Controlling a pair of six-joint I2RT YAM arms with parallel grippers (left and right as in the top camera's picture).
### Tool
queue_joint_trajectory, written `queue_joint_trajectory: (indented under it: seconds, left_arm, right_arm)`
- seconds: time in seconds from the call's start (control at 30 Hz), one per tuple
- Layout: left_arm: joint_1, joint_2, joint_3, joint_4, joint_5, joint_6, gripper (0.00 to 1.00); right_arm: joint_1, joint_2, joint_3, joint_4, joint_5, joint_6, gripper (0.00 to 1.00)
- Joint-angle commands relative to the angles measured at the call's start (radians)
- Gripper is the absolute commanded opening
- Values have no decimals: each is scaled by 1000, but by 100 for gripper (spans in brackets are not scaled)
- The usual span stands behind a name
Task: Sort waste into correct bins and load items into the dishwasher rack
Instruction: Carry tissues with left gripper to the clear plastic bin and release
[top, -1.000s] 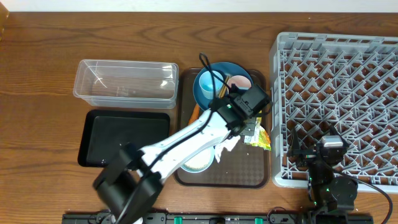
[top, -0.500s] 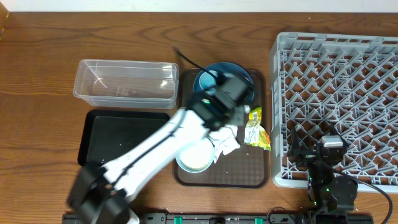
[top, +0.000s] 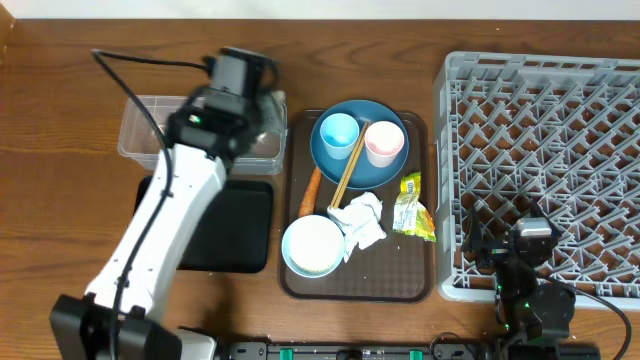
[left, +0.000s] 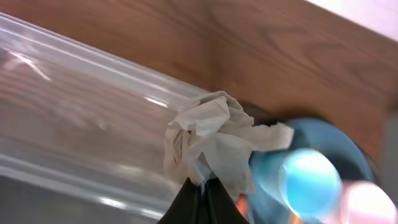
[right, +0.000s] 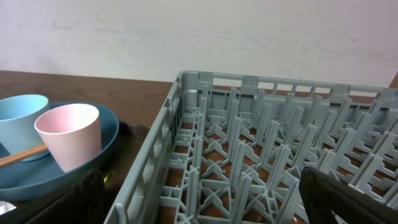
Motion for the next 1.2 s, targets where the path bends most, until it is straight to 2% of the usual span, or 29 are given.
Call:
queue_joint_trajectory:
  seconds: [0.0,0.17,0.4,0.43,0.5,0.6,0.63,0.67,0.73,0.97,1.07,1.17]
  left_arm:
    - [80,53,-1,29,-21,40,6]
    - [174,132,-1,61,-21,40,6]
    - [227,232,-1,60,-21,43,7]
    - [229,236,-1,60,-21,44,10]
    - [229,238,-1,61,-21,44,32]
    - [229,225,-1,55,-21,67,44]
    - [229,218,-1,52,-21,77,53]
    - [229,207,-1,48,-21,82,57]
    - [229,171,-1,32,-21,82,62]
    - [169,-31,-1,-81,43,80,62]
    - [95,-123,-1,-201,118,80,61]
    - [-18,-188,-1,-300,121,80,61]
  right_arm:
    - [-6,-5,-2,-4,3,13,99]
    - [-6,-5,-2,-4,3,13,99]
    - [-6,-5,-2,-4,3,13,99]
    - [-6,-5,-2,-4,3,13,99]
    - [-6,-5,-2,-4,3,13,99]
    - [-6,-5,-2,-4,3,13,99]
    - [-6,-5,-2,-4,3,13,99]
    - [-6,-5,-2,-4,3,13,99]
    - [-6,-5,-2,-4,3,13,99]
    - [-6,-5,-2,-4,3,13,99]
    - [-6,-5,-2,-4,3,13,99]
    - [-6,-5,-2,-4,3,13,99]
